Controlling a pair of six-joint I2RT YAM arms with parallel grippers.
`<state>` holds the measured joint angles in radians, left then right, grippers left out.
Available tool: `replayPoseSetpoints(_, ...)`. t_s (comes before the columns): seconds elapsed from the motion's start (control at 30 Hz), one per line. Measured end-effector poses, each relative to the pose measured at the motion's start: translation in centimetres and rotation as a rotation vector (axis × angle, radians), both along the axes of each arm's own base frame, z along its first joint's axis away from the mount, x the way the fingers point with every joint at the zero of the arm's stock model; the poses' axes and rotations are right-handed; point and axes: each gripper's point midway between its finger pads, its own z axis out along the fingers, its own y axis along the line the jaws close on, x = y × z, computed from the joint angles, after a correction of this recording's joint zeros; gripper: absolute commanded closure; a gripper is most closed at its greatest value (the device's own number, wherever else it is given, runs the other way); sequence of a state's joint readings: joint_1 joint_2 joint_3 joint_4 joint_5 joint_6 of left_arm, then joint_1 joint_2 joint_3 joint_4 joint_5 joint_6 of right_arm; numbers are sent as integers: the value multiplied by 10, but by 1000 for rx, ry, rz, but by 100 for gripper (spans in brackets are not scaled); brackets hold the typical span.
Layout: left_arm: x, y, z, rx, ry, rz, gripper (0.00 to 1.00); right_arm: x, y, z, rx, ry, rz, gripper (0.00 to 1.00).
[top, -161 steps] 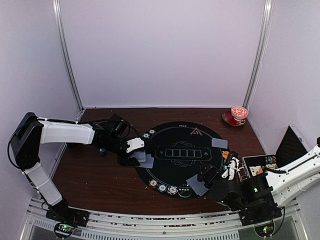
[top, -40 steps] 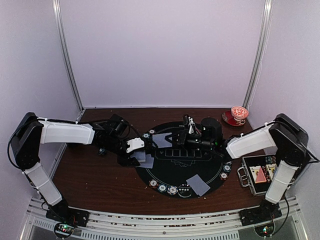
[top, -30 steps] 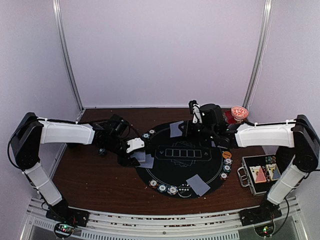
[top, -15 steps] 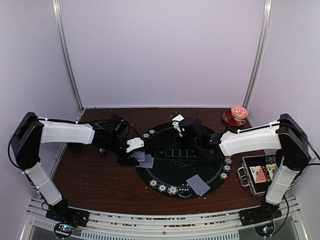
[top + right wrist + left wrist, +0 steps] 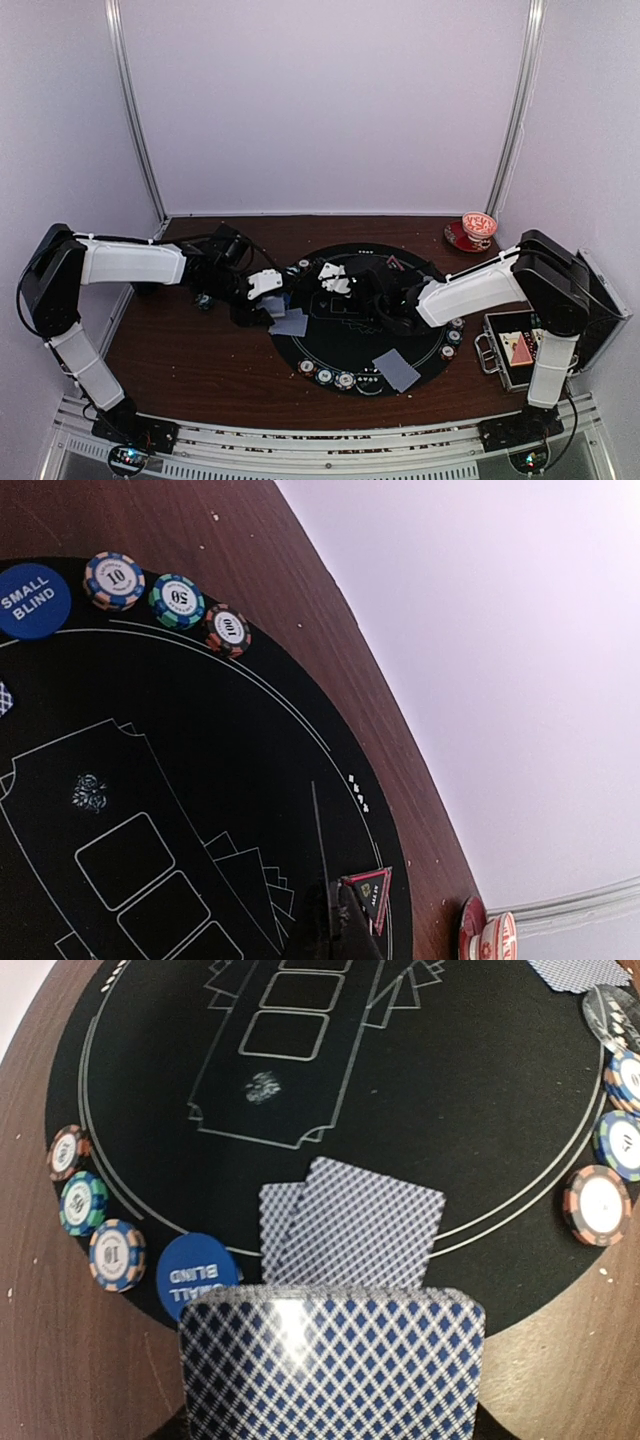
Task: Distribute texas hold em gaming equipment
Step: Flop the poker card in the community card area.
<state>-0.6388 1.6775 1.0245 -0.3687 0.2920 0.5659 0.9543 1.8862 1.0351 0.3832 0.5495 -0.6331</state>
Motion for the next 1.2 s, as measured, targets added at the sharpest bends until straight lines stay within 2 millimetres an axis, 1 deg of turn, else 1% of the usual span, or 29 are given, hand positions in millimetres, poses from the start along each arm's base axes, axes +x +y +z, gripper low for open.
replayPoseSetpoints(0.17,18,12,6,-4,-17,51,40,-4,14,-9,-76,-17,72,100)
replayPoseSetpoints(0.37,39,32,10,3,-34,121,40,-8,43,-26,-155,-29,143,100)
replayPoseSetpoints(0.53,48,39,13,-2,-42,147,40,-10,59,-39,-200,-29,176,100)
replayPoseSetpoints(0.73,49,39,12,-2,-38,146,40,-1,73,-45,-222,-35,180,100)
replayPoseSetpoints(0.87,48,38,12,-4,-36,145,40,4,79,-56,-240,-28,179,100)
replayPoseSetpoints(0.97,48,38,12,-5,-35,144,40,7,81,-66,-260,-14,176,100)
replayPoseSetpoints(1.03,48,38,12,-6,-35,143,40,8,81,-70,-269,-8,174,100)
replayPoseSetpoints(1.2,47,37,12,-11,-31,140,40,17,82,-72,-277,-2,161,100)
